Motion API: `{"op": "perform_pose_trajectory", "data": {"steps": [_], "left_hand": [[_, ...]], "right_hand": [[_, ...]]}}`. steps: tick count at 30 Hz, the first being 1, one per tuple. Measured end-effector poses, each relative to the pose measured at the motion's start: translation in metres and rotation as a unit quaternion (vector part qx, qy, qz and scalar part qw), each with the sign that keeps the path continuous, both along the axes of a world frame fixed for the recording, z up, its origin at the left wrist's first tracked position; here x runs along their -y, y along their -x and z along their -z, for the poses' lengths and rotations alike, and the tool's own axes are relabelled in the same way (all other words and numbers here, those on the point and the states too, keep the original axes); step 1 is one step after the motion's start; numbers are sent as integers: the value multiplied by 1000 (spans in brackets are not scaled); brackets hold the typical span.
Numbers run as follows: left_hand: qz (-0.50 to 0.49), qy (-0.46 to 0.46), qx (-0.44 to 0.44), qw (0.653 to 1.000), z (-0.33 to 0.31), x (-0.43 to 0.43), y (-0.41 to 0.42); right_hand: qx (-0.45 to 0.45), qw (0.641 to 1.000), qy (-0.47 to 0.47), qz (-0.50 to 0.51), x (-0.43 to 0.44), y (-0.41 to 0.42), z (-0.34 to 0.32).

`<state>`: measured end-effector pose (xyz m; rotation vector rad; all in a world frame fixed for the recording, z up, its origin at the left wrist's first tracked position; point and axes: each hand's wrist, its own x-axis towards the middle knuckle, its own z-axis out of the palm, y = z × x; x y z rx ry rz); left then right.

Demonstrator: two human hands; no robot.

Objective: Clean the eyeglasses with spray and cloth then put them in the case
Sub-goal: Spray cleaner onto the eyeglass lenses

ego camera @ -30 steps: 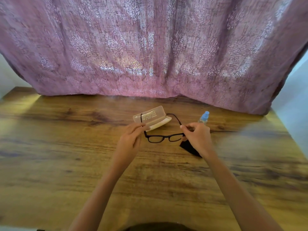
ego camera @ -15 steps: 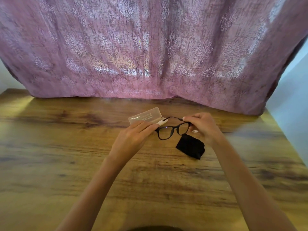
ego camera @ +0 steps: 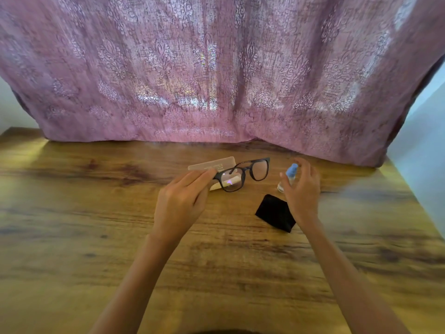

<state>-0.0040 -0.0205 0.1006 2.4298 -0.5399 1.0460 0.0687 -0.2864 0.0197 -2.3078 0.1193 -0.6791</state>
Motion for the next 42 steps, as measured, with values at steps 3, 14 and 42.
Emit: {"op": "perform_pose_trajectory", "data": {"steps": [3, 14, 42], "left_hand": [[-10, 57, 0, 998, -4, 1, 3], [-30, 202, -57, 977, 13, 11, 16], [-65, 203, -82, 974, 29, 17, 21]], "right_hand": [[-13, 1000, -4, -14, 1, 0, 12], [-11, 992, -113, -59, 3, -6, 14], [-167, 813, -443, -338, -68, 107, -77]]}}
